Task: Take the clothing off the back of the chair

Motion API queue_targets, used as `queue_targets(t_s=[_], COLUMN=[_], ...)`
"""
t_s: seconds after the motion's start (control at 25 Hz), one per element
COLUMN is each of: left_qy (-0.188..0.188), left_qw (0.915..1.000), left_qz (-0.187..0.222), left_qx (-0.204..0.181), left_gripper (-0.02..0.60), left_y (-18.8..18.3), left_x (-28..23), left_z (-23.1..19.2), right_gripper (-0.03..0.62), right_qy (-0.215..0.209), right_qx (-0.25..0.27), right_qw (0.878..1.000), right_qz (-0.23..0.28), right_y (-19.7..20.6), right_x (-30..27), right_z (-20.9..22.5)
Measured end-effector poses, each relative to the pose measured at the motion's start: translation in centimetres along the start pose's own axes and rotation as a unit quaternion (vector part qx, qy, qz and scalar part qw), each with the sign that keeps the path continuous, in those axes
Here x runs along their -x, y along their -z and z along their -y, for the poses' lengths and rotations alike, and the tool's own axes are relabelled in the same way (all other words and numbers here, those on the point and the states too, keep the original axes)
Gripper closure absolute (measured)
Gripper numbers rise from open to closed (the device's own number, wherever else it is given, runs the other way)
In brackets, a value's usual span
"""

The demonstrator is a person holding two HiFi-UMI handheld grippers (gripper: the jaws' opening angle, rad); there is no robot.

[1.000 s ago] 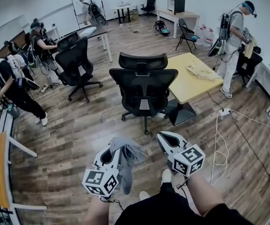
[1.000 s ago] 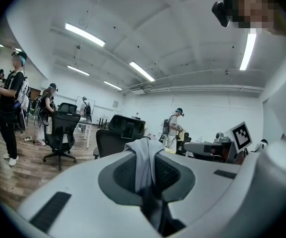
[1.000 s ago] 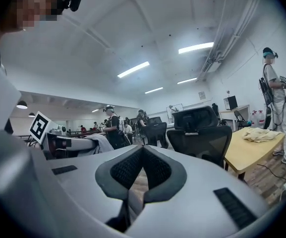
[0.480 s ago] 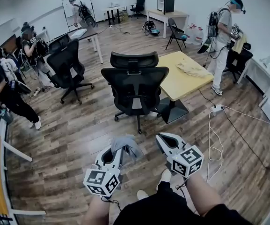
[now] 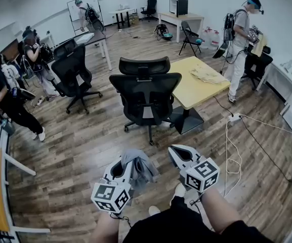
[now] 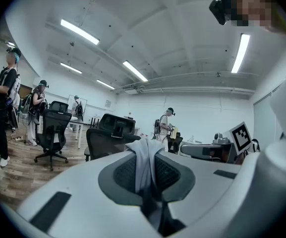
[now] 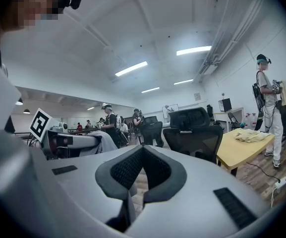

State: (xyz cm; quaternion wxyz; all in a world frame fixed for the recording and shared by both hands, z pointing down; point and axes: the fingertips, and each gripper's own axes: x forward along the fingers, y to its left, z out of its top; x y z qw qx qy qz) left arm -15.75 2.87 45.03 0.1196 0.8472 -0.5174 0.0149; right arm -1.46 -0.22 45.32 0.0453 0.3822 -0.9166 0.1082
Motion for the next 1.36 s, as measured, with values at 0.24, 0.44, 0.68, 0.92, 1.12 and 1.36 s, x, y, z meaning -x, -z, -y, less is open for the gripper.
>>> queue_targets(t_s=[0.24,0.44,0.68,0.92,1.12,1.36], left_qy=[0.003,0.005,0.003,0.003,0.004,0.006], left_qw=[1.0000,1.0000,1.0000,1.0000,1.0000,1.0000], left_qz=[0.001,0.002,0.003,-0.002,-0.001,-0.002], left_qx=[-0.003,-0.005,-0.005,-0.003,-0.003,-0.003], left_gripper=[0.528,0.528,0.529,0.528,0.528,0.528], left_y=[-0.3,-0.1,-0.2,0.0,0.0,0.1], left_x=[0.0,0.0,0.0,-0.3,-0.4,-0.9], left_z=[0.5,1.1,1.2,1.2,1.0,0.6], right_gripper=[0.582,0.582,0.582,0.582,0.582,0.582], right_qy=[-0.001,-0.001,0.000,-0.001,-0.001,-0.002], right_qx=[0.001,0.002,0.000,-0.001,0.000,0.003], right_qw=[1.000,1.000,1.000,1.000,1.000,1.000], right_qz=[0.001,0.001,0.001,-0.001,-0.002,-0.004], right_y=[-0.1,0.2,0.3,0.4,0.4,0.4], right_x=[0.5,1.0,1.2,1.1,0.8,0.2], right_z=[-0.2,-0.1,0.0,0.2,0.3,0.7])
